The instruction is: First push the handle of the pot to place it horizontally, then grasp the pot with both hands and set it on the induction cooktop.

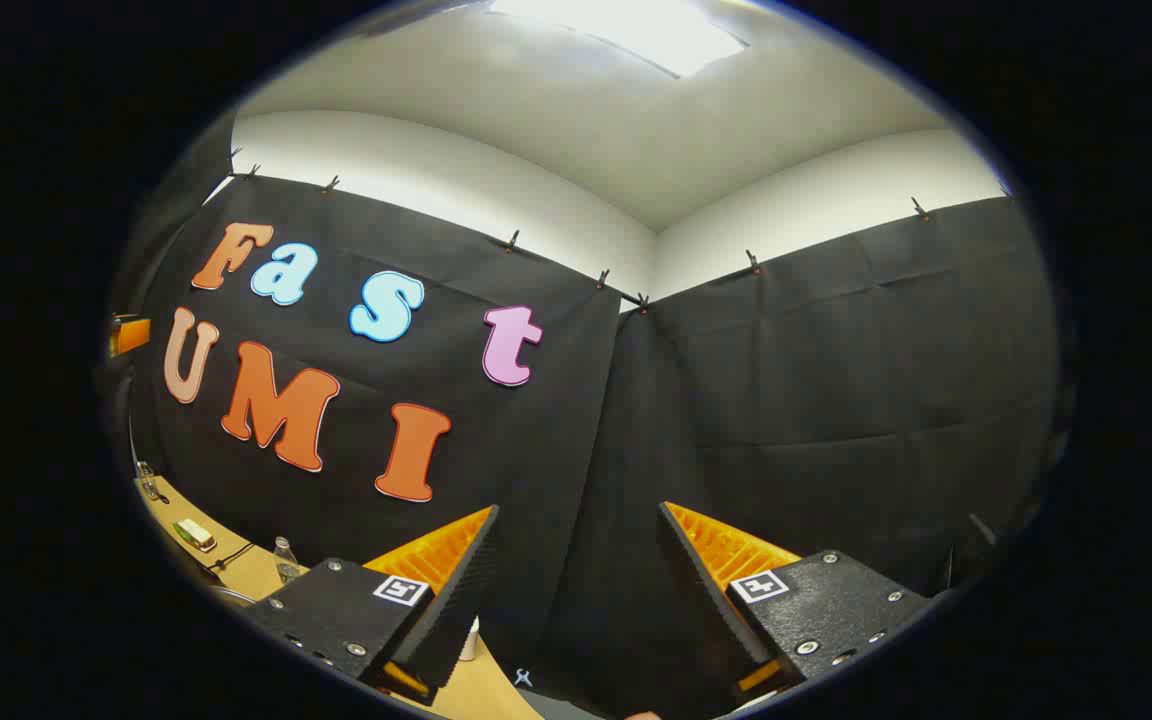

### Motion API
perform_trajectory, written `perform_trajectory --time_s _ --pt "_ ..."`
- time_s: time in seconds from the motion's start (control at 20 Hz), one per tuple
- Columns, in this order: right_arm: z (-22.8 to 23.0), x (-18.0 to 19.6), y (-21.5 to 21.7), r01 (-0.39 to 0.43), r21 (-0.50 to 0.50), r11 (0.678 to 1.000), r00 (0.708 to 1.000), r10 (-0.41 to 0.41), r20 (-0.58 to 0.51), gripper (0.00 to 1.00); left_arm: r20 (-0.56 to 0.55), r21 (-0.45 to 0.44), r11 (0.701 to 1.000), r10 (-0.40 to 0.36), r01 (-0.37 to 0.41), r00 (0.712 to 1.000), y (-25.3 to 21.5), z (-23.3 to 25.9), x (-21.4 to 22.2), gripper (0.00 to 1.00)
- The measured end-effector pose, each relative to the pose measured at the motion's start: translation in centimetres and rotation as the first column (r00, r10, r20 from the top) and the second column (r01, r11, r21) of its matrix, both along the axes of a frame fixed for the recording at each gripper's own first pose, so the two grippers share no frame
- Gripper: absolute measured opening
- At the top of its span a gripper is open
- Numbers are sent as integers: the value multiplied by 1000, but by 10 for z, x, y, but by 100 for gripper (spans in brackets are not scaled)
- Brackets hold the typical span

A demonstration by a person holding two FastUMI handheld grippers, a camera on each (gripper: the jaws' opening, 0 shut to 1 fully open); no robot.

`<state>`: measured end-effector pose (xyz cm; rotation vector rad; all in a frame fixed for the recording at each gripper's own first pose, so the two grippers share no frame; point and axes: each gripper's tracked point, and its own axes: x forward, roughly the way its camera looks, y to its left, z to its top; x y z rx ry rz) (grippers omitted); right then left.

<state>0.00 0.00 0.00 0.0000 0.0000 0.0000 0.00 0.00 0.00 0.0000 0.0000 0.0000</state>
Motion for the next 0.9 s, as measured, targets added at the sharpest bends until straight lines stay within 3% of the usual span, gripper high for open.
perform_trajectory --time_s 0.9 --pt "-19 12 -11 -41 32 999 999 40 10 96 -108 62 998 -5 11 994 -38 -27 -10 94"
